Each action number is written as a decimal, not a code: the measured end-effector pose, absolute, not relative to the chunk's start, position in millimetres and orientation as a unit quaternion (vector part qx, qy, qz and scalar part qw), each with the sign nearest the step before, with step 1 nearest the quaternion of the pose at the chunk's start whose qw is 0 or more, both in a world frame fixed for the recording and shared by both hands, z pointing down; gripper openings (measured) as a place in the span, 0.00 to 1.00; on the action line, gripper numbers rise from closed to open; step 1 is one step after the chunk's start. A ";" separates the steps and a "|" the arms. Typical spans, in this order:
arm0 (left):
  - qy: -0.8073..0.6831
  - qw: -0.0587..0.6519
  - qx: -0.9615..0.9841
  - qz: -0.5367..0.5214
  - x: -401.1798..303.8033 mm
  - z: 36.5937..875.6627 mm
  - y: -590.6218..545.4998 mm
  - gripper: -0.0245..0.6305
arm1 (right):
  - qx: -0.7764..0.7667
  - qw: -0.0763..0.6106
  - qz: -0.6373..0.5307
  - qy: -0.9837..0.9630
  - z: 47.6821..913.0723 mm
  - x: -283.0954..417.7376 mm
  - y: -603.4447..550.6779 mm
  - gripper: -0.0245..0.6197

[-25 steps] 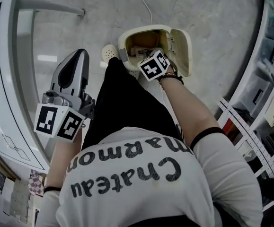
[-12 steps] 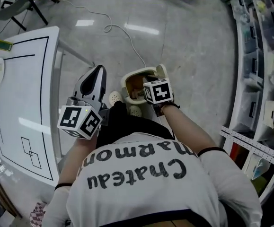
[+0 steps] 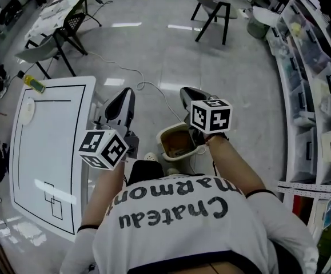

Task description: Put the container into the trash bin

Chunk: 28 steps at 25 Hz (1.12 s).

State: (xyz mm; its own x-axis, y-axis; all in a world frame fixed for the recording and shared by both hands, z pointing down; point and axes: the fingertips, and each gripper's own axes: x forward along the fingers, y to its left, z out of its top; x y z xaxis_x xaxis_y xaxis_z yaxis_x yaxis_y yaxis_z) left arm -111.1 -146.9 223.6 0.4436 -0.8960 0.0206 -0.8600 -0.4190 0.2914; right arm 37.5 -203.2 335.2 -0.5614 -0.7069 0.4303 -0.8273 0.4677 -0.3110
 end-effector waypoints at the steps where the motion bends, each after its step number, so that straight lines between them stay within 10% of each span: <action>1: -0.523 0.124 0.840 -0.074 -109.9 215.4 -146.2 0.07 | 0.455 0.101 0.244 -0.850 318.2 40.5 -205.7 0.10; 11: -0.516 0.091 0.845 -0.107 -103.6 176.7 -137.2 0.07 | 0.454 -0.020 0.207 -0.866 225.3 58.4 -198.5 0.10; 28: -0.529 0.087 0.837 -0.112 -107.0 183.1 -139.4 0.07 | 0.457 -0.011 0.201 -0.866 230.0 66.6 -199.0 0.10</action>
State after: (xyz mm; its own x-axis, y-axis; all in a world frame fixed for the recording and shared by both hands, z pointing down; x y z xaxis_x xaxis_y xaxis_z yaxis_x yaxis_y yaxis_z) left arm -107.0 -139.4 183.1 0.4149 -0.9048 -0.0962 -0.8659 -0.4251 0.2636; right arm 66.6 -199.0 230.0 -0.5813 -0.7970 0.1642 -0.7878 0.5007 -0.3586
